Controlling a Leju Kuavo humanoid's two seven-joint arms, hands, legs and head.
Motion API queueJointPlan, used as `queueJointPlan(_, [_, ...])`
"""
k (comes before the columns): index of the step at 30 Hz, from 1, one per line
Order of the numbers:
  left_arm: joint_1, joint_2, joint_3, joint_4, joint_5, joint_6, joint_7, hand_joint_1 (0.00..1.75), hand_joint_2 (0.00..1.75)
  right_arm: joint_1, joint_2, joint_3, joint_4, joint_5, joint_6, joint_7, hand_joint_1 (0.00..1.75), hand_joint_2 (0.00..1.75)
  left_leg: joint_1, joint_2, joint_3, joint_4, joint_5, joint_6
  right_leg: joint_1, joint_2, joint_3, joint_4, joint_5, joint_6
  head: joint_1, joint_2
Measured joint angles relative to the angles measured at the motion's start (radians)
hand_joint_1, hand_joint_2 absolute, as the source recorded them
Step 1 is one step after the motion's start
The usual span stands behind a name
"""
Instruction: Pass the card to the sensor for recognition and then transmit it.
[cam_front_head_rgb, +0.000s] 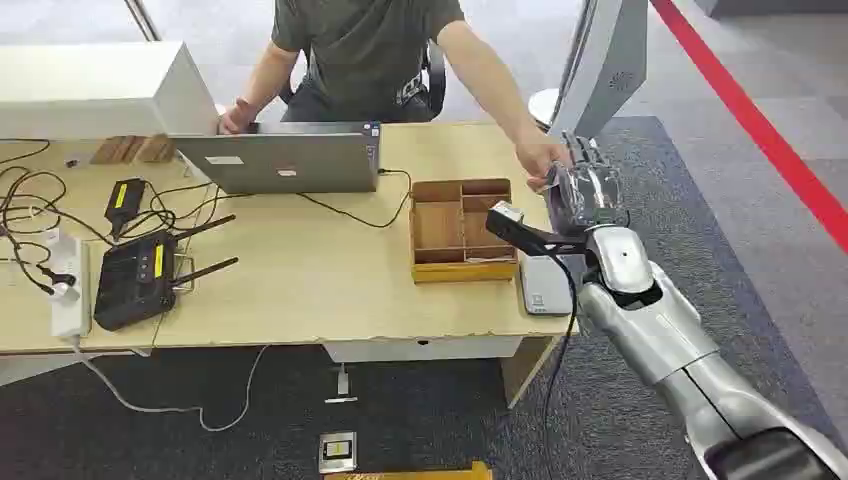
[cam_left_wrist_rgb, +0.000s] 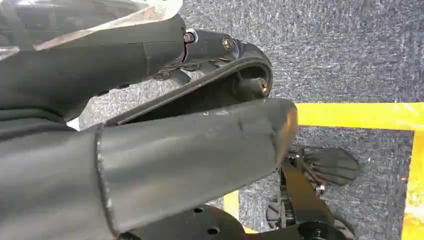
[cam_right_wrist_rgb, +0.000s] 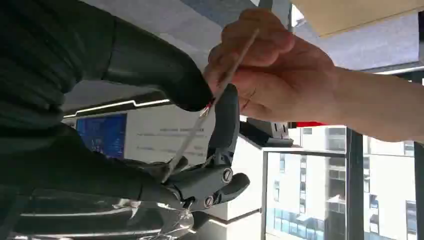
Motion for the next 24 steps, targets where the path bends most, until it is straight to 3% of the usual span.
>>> queueJointPlan(14, [0.0, 0.0, -0.008, 0.0, 0.001, -0.003, -0.006, 0.0, 0.0, 0.042, -0.037, -0.008, -0.019, -0.005, 0.035, 0.009, 1.75, 1.75, 0.0, 0.001, 0.0, 0.0, 0.0, 0.0, 0.0, 0.0, 0.0, 0.0, 0.0, 0.0, 0.0, 0.0])
queueJointPlan(24, [0.0, 0.001, -0.009, 0.0, 0.021, 0.005, 0.011, 0.0, 0.0, 0.08, -0.038, -0.009, -0.005, -0.013, 0.015, -0.006, 1.75, 1.75, 0.0, 0.001, 0.0, 0.0, 0.0, 0.0, 0.0, 0.0, 0.0, 0.0, 0.0, 0.0, 0.0, 0.0])
